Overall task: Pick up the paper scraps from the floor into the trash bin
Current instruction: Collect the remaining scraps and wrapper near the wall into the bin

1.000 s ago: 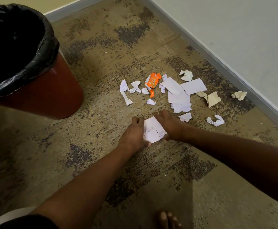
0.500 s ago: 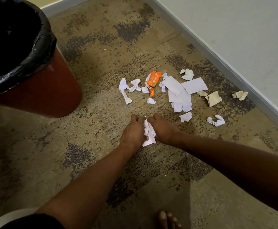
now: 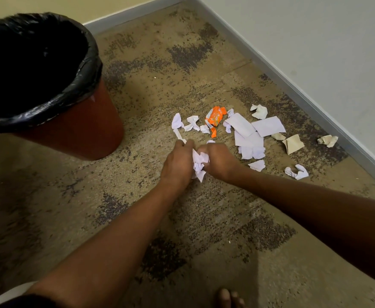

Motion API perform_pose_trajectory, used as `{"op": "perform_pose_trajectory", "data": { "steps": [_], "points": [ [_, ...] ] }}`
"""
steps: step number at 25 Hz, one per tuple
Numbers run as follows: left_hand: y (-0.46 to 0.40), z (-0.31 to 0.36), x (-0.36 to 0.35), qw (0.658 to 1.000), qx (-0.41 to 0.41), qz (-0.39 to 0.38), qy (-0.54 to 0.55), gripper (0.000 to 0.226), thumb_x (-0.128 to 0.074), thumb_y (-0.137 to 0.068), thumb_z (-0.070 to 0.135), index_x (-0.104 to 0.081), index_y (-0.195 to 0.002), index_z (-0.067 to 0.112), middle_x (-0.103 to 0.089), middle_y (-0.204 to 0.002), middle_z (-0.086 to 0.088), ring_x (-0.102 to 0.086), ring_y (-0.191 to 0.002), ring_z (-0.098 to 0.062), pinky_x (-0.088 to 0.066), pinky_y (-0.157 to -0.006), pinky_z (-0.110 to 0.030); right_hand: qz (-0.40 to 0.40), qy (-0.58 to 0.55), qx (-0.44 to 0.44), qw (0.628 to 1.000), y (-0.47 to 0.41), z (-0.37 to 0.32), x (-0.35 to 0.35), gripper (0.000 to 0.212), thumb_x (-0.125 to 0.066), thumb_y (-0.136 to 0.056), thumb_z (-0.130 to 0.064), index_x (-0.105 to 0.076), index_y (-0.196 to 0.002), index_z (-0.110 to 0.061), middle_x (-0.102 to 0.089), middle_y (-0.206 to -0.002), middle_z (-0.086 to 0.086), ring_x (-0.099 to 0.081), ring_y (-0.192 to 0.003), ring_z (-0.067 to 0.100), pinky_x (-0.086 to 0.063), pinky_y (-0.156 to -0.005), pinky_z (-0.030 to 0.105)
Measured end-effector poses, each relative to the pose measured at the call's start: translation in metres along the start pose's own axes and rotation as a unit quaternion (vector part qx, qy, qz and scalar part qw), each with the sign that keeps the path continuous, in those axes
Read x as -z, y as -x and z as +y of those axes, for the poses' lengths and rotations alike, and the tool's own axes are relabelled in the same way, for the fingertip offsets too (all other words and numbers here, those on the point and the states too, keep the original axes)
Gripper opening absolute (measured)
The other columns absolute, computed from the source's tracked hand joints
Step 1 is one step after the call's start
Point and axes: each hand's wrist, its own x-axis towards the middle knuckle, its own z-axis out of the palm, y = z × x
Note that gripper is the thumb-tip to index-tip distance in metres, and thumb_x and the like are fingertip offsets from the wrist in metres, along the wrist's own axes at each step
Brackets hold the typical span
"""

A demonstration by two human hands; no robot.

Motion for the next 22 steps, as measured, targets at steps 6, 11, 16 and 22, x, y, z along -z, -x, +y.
{"op": "perform_pose_trajectory", "data": {
  "steps": [6,11,16,22],
  "points": [
    [-0.001,0.003,0.088,0.994,-0.016,0.08,-0.07,0.023,-0.063,-0.089,0.019,-0.053,-0.11,0.014,-0.049,-0.108,-0.01,-0.054,-0.083,-0.028,-0.041,-0.068,-0.035,0.02,-0.001,0.034,0.999,-0.041,-0.067,0.036,0.009,-0.071,-0.072,-0.006,-0.064,-0.078,-0.005,-0.066,-0.078,0.012,-0.056,-0.072,0.023,-0.043,-0.064,0.036],
    [0.012,0.007,0.178,0.981,0.005,0.182,-0.069,0.029,-0.07,-0.083,0.018,-0.055,-0.107,0.012,-0.05,-0.102,-0.009,-0.056,-0.091,-0.033,-0.045,-0.072,-0.038,0.016,0.015,0.114,0.993,-0.071,-0.157,0.088,0.025,-0.072,-0.075,-0.012,-0.055,-0.06,-0.021,-0.056,-0.059,-0.005,-0.051,-0.059,0.013,-0.031,-0.048,0.017],
    [0.021,-0.004,0.245,0.95,0.01,0.298,-0.096,0.038,-0.073,-0.082,0.027,-0.057,-0.115,0.014,-0.054,-0.111,-0.012,-0.054,-0.09,-0.029,-0.034,-0.069,-0.033,0.015,0.037,0.177,0.983,-0.083,-0.235,0.126,0.009,-0.076,-0.076,-0.014,-0.071,-0.084,-0.015,-0.067,-0.076,-0.004,-0.061,-0.064,0.007,-0.041,-0.053,0.017],
    [0.028,-0.044,0.284,0.909,0.049,0.405,-0.082,0.022,-0.054,-0.092,0.024,-0.057,-0.109,0.009,-0.055,-0.111,-0.016,-0.048,-0.086,-0.026,-0.028,-0.067,-0.032,0.106,0.052,0.246,0.962,-0.131,-0.289,0.097,0.015,-0.068,-0.076,-0.014,-0.073,-0.089,-0.014,-0.071,-0.087,0.002,-0.062,-0.076,0.015,-0.037,-0.056,0.028]
  ]
}}
